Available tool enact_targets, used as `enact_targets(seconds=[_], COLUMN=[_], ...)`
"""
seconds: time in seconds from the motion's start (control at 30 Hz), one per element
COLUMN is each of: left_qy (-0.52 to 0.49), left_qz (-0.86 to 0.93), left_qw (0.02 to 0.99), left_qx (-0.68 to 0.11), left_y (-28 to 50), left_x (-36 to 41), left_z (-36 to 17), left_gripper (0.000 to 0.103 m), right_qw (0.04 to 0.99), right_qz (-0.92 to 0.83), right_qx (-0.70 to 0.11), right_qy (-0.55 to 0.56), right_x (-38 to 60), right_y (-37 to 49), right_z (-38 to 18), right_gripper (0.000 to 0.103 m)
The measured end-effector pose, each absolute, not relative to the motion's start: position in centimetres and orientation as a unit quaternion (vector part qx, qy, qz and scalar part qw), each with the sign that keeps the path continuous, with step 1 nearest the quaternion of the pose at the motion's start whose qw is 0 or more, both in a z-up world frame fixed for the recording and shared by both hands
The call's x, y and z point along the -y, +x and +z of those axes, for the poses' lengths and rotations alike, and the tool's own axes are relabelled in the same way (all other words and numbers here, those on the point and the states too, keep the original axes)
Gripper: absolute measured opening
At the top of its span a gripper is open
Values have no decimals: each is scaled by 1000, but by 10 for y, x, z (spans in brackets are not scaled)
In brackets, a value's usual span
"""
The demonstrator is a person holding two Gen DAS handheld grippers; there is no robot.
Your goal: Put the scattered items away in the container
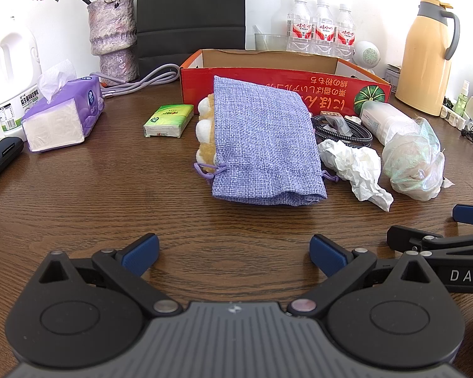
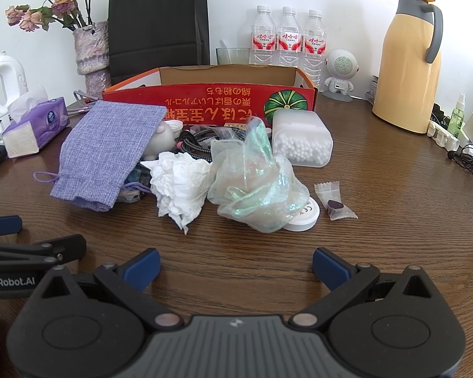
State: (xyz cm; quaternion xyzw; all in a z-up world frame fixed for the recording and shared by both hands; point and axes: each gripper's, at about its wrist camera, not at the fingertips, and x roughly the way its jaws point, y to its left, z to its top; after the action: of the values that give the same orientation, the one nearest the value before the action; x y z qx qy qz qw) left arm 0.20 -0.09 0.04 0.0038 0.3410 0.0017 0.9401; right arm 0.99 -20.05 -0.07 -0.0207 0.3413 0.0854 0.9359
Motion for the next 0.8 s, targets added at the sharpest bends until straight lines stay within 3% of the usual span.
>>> enact_targets(seconds=[0.8], left_qy=[4], left_qz=[2], left_qw=[940], left_qx=[-341], left_y=[5], left_x=[2], left_z=[1], left_gripper=[103], right_qw=[936], right_qz=[86], right_qx=[-341], right_qy=[-21], right_x=[200], right_y=[10], right_z=[-1], right_gripper=[103])
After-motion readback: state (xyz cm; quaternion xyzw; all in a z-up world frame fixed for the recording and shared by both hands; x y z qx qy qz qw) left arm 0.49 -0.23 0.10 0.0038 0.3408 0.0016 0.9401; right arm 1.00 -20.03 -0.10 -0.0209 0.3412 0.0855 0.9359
